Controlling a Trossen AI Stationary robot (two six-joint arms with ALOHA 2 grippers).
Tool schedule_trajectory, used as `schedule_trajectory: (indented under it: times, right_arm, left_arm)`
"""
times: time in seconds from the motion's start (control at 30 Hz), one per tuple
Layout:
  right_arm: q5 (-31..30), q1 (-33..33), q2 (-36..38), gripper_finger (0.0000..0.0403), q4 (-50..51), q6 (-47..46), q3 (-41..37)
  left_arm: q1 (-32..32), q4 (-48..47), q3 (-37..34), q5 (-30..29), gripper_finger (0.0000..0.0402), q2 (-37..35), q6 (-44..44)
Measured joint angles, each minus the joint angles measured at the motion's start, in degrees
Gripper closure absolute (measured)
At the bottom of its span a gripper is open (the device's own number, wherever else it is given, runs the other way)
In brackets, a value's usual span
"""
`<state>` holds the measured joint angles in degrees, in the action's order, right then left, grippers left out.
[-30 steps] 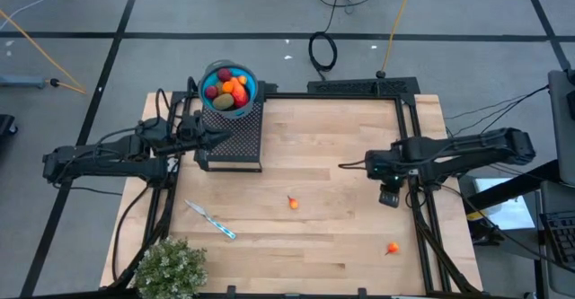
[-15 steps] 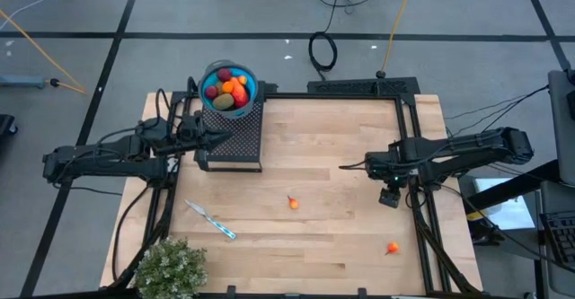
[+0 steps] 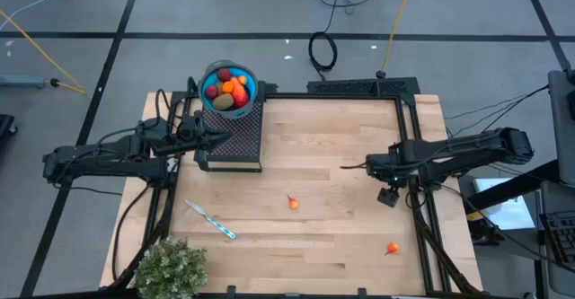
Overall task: Pick & Place Fruit
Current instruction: Put the pear into the blue strainer bowl on the shelf
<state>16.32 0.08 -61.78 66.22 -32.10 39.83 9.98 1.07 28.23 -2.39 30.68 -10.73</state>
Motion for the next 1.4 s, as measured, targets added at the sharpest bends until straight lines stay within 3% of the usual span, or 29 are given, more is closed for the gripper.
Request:
schedule_trajectory:
  times: [0.33,0.57,0.9,1.07,1.4]
  right_arm:
    - [-4.9,0.0,0.0,0.0142,-4.5,-5.6,-4.4]
    - [-4.1,0.0,0.0,0.0144,-6.9,-7.9,-6.2]
    - [-2.7,0.0,0.0,0.0158,-9.6,-9.3,-9.0]
    - [-2.7,0.0,0.0,0.0183,-9.8,-9.3,-10.0]
    - [-2.5,0.0,0.0,0.0272,-11.8,-10.5,-10.5]
  left_arm:
    - [0.0,0.3,0.0,0.0,0.0386,0.0,0.1]
    - [0.0,1.6,0.0,0.0,0.0399,0.0,0.1]
    - [0.0,2.1,0.0,0.0,0.0383,0.0,0.0]
    - [0.0,2.1,0.0,-0.1,0.0382,0.0,0.0]
    - [0.0,2.2,0.0,-0.6,0.0382,0.0,0.0]
